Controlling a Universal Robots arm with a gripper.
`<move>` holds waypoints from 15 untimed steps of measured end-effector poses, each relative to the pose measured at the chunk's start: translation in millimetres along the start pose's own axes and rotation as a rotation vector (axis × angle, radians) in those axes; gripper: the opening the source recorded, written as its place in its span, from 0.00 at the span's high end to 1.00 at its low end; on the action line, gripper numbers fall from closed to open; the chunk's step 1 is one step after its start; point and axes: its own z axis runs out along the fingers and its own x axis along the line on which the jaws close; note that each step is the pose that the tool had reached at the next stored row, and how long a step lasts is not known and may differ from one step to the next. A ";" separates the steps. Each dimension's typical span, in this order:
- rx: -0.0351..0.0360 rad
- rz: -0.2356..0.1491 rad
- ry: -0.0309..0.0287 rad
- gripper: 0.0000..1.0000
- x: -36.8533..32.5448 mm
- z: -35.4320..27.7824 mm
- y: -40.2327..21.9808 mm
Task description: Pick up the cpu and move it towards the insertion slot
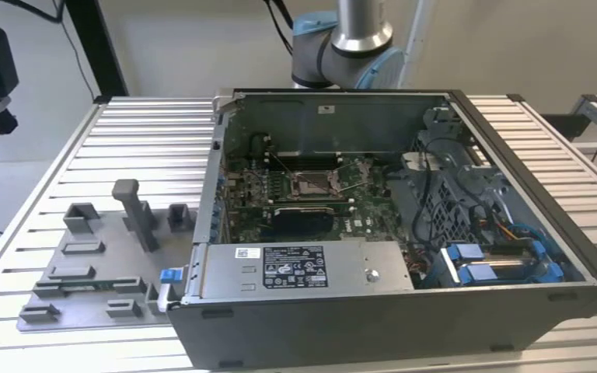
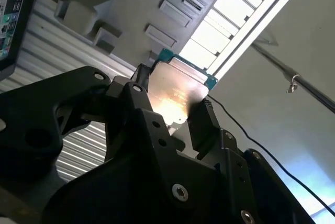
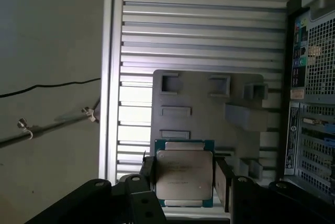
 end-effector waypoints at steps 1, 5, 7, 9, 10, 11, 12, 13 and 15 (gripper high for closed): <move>0.0001 0.000 -0.0001 1.00 0.0 -0.9 0.0; 0.0002 0.000 -0.0003 1.00 -1.7 -3.2 0.1; 0.0002 0.000 -0.0001 1.00 -6.1 -3.2 0.0; 0.0002 0.000 0.0003 1.00 -11.8 -3.1 -0.2; 0.0003 0.000 0.0007 1.00 -14.5 -3.1 -0.2; 0.0002 0.000 0.0007 1.00 -17.2 -3.0 -0.3; 0.0002 0.000 0.0010 1.00 -19.9 -3.0 -0.4; 0.0003 0.000 0.0013 1.00 -22.5 -3.0 -0.4; 0.0003 0.000 0.0016 1.00 -28.1 -2.9 -0.6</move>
